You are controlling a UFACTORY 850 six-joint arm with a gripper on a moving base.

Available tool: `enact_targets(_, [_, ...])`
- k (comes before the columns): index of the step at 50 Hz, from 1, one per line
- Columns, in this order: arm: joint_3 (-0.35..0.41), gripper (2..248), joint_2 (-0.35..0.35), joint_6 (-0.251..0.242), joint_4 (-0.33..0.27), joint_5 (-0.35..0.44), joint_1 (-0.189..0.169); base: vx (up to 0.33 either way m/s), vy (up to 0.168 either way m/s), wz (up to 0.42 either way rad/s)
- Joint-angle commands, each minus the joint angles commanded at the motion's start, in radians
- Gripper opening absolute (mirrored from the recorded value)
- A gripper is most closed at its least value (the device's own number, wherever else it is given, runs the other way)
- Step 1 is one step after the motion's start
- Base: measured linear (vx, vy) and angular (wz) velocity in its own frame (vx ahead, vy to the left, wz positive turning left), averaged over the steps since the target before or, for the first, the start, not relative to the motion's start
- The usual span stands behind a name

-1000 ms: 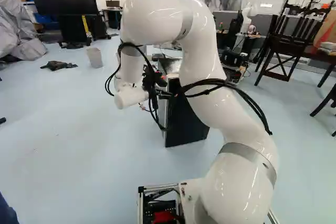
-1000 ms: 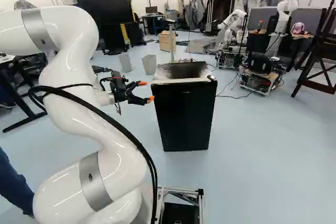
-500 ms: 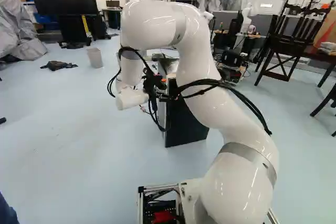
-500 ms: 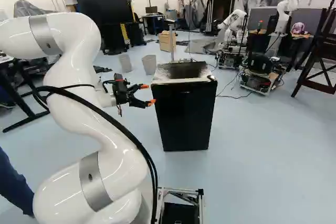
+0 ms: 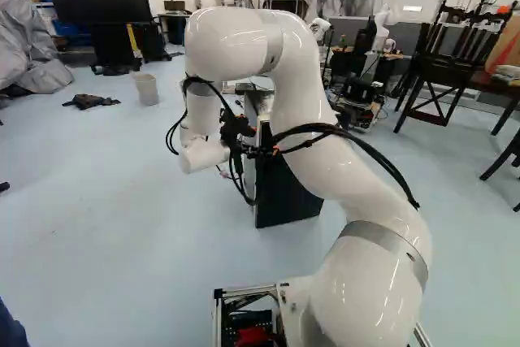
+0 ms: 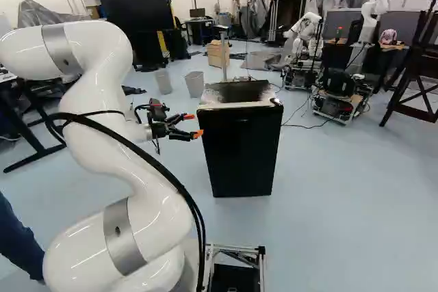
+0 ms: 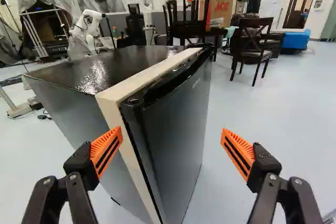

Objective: Grab a drink from the fridge

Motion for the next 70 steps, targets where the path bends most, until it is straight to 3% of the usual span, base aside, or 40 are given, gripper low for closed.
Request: enact_targets(70, [-0.053, 247, -0.023, -0.01, 0.0, 0.019, -0.02, 0.0, 0.0, 0.0])
